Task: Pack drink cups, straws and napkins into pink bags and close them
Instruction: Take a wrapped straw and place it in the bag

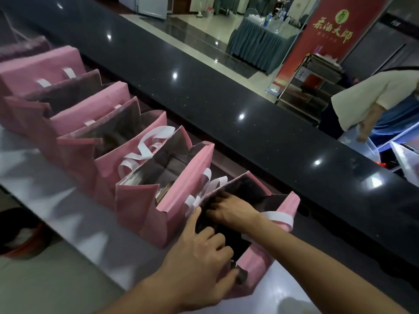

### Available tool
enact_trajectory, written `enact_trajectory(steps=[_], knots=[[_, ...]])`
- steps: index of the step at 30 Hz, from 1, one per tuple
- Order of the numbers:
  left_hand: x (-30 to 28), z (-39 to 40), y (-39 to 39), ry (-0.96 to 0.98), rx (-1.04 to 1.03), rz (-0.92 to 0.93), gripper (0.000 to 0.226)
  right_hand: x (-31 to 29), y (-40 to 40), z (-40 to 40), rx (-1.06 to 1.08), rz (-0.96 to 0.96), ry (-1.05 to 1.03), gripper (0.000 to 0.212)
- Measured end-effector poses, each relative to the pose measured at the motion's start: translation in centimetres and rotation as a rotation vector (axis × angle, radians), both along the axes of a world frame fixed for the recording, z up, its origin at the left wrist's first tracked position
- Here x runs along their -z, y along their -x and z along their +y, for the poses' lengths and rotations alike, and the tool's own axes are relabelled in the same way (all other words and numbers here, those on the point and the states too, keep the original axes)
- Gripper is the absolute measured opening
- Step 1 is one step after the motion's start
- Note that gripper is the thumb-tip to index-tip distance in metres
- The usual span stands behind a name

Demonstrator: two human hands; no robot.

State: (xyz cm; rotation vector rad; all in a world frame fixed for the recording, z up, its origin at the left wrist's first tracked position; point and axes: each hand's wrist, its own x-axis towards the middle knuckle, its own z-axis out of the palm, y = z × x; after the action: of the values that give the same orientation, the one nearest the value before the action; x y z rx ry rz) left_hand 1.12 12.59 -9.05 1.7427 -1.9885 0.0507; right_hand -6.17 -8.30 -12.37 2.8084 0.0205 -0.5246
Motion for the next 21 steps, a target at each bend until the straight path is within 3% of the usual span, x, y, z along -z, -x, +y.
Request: enact_trajectory(steps=[6,13,21], knots=[[0.7,-0.3,-0.7,0.002,0.006,0.058,0.026,-1.1,1.8,0.5,0.229,-0.172,-0.114,0.031],[-0.6,-2.1,-0.5,0.014,0.048,0.129,0.023,-6.8,5.2,2.5,0.565,-0.336,-0.319,0.028],[-4.7,-5.4,4.7,0.022,0.166,0.12,0.03,-11.0,16.6,4.4,0.716,-0.727,-0.279,0.028]])
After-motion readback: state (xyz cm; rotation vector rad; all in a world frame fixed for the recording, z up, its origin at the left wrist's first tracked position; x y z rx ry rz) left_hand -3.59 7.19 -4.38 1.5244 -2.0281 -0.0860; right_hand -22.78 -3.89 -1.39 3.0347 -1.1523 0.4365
